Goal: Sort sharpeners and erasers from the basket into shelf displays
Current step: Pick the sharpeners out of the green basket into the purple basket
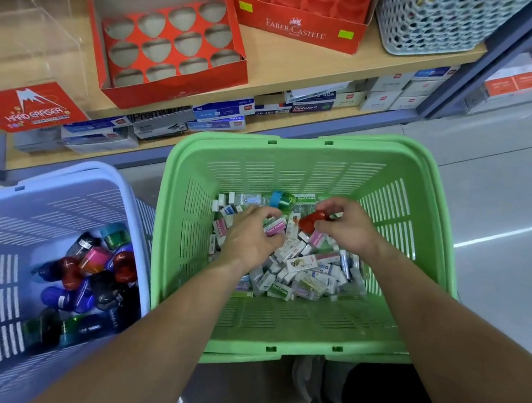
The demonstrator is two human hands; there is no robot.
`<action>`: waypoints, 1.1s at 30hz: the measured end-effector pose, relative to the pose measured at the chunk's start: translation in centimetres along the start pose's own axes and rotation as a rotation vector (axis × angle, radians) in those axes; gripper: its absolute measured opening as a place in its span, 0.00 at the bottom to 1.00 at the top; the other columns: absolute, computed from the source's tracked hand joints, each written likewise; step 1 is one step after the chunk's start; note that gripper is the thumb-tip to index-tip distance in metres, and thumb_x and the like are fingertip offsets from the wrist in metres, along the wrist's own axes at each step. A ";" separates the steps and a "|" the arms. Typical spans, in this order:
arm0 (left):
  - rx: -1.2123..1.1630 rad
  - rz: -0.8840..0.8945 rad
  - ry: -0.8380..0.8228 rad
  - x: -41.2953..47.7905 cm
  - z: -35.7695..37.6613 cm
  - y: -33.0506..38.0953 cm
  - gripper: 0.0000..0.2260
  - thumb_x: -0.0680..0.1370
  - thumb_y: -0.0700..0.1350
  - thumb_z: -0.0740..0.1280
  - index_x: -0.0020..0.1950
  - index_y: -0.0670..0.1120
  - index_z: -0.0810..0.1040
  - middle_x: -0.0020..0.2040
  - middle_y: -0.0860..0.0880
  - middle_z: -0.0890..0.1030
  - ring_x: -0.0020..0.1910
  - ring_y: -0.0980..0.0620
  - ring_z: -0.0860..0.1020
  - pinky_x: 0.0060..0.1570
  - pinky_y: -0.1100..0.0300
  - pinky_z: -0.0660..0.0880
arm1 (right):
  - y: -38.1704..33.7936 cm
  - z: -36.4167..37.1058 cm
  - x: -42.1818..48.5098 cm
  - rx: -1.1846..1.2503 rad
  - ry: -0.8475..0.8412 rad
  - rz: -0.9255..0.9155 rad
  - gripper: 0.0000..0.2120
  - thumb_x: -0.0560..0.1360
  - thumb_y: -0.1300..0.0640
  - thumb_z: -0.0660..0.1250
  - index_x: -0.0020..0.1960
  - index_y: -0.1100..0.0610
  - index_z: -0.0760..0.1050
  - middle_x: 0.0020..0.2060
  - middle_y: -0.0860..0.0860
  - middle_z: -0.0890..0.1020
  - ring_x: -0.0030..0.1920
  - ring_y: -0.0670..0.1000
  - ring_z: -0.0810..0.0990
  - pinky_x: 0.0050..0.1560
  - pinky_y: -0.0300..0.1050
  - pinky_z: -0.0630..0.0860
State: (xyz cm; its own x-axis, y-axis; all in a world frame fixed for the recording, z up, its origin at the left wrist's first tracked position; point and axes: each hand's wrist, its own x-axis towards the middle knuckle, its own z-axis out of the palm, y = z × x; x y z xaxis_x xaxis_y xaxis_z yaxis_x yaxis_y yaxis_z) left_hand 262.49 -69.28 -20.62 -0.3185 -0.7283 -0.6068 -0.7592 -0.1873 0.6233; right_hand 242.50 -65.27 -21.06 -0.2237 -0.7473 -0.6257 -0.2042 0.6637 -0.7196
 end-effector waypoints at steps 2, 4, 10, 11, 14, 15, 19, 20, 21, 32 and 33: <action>-0.101 0.016 -0.042 -0.1 0.1 0.3 0.28 0.75 0.52 0.73 0.73 0.60 0.69 0.75 0.54 0.69 0.73 0.50 0.67 0.72 0.48 0.62 | -1.0 0.2 -0.1 0.045 -0.002 -0.023 0.15 0.73 0.72 0.71 0.55 0.57 0.79 0.51 0.51 0.81 0.46 0.49 0.82 0.38 0.30 0.76; -0.208 0.029 -0.108 -0.4 0.0 0.8 0.31 0.74 0.53 0.73 0.76 0.59 0.66 0.72 0.56 0.72 0.71 0.51 0.70 0.73 0.44 0.64 | -2.0 0.6 -0.2 0.059 -0.066 -0.058 0.17 0.72 0.72 0.71 0.57 0.57 0.79 0.52 0.52 0.83 0.50 0.50 0.84 0.44 0.34 0.80; -0.312 -0.065 0.023 -0.2 -1.0 0.8 0.19 0.78 0.48 0.70 0.69 0.51 0.74 0.61 0.52 0.81 0.58 0.52 0.78 0.68 0.48 0.72 | -3.0 1.7 -0.1 0.030 -0.089 -0.101 0.21 0.76 0.62 0.73 0.67 0.53 0.75 0.59 0.49 0.80 0.59 0.50 0.81 0.56 0.39 0.78; -0.315 -0.113 0.061 0.0 -1.2 0.4 0.18 0.79 0.47 0.69 0.69 0.50 0.74 0.61 0.51 0.80 0.54 0.54 0.78 0.66 0.53 0.73 | -2.0 1.4 0.0 -0.088 -0.017 -0.091 0.22 0.77 0.59 0.72 0.70 0.52 0.74 0.62 0.50 0.79 0.60 0.51 0.80 0.58 0.41 0.77; -0.283 -0.211 0.081 0.1 -1.5 -0.5 0.19 0.81 0.44 0.68 0.71 0.48 0.71 0.60 0.50 0.79 0.43 0.62 0.74 0.51 0.66 0.72 | 1.9 0.0 -0.7 -0.547 -0.013 0.057 0.36 0.76 0.48 0.72 0.79 0.49 0.60 0.75 0.57 0.66 0.67 0.61 0.75 0.64 0.52 0.76; -0.250 -0.212 0.062 0.1 -1.5 -0.7 0.19 0.81 0.44 0.68 0.71 0.48 0.71 0.58 0.51 0.79 0.41 0.63 0.73 0.46 0.69 0.72 | 3.2 0.0 -0.9 -0.633 -0.070 0.134 0.42 0.74 0.44 0.73 0.81 0.48 0.54 0.78 0.58 0.60 0.72 0.65 0.69 0.71 0.59 0.70; -0.176 -0.190 0.027 0.0 -1.3 -0.9 0.19 0.80 0.44 0.69 0.71 0.48 0.72 0.60 0.49 0.80 0.44 0.58 0.77 0.54 0.60 0.78 | 3.9 2.2 -1.1 -0.767 -0.248 0.139 0.48 0.71 0.40 0.74 0.82 0.46 0.49 0.80 0.52 0.54 0.79 0.63 0.54 0.78 0.64 0.54; -0.194 -0.189 0.030 0.0 -1.5 -0.7 0.20 0.80 0.44 0.69 0.72 0.49 0.72 0.61 0.49 0.80 0.46 0.56 0.79 0.53 0.59 0.78 | 3.9 2.7 -0.8 -0.741 -0.274 0.099 0.47 0.72 0.41 0.73 0.82 0.46 0.50 0.80 0.51 0.56 0.78 0.60 0.57 0.78 0.64 0.56; -0.212 -0.188 0.034 0.0 -1.6 -0.6 0.20 0.80 0.44 0.69 0.72 0.49 0.72 0.61 0.49 0.80 0.46 0.56 0.79 0.50 0.61 0.78 | 3.7 3.2 -0.7 -0.679 -0.300 0.076 0.46 0.73 0.43 0.73 0.82 0.47 0.49 0.80 0.49 0.56 0.78 0.58 0.59 0.77 0.62 0.57; -0.158 0.025 0.063 -3.5 -5.7 4.0 0.20 0.80 0.46 0.70 0.71 0.50 0.72 0.62 0.51 0.79 0.58 0.52 0.77 0.58 0.61 0.70 | -3.7 4.6 -1.4 -0.345 -0.329 -0.118 0.21 0.76 0.60 0.71 0.68 0.54 0.74 0.60 0.48 0.81 0.57 0.48 0.80 0.56 0.43 0.77; -0.142 0.049 0.063 -4.4 -6.7 4.4 0.20 0.80 0.46 0.70 0.71 0.51 0.72 0.60 0.51 0.79 0.55 0.54 0.78 0.54 0.63 0.72 | -4.8 4.7 -1.7 -0.407 -0.275 -0.159 0.20 0.76 0.59 0.71 0.67 0.55 0.75 0.59 0.48 0.82 0.55 0.49 0.81 0.53 0.42 0.76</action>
State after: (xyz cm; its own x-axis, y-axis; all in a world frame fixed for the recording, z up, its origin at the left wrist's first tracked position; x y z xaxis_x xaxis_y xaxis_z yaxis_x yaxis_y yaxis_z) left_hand 264.32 -71.31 -11.95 -0.3136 -0.7782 -0.5442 -0.6544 -0.2382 0.7177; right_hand 248.38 -67.34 -17.92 0.0881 -0.7846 -0.6138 -0.5820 0.4595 -0.6709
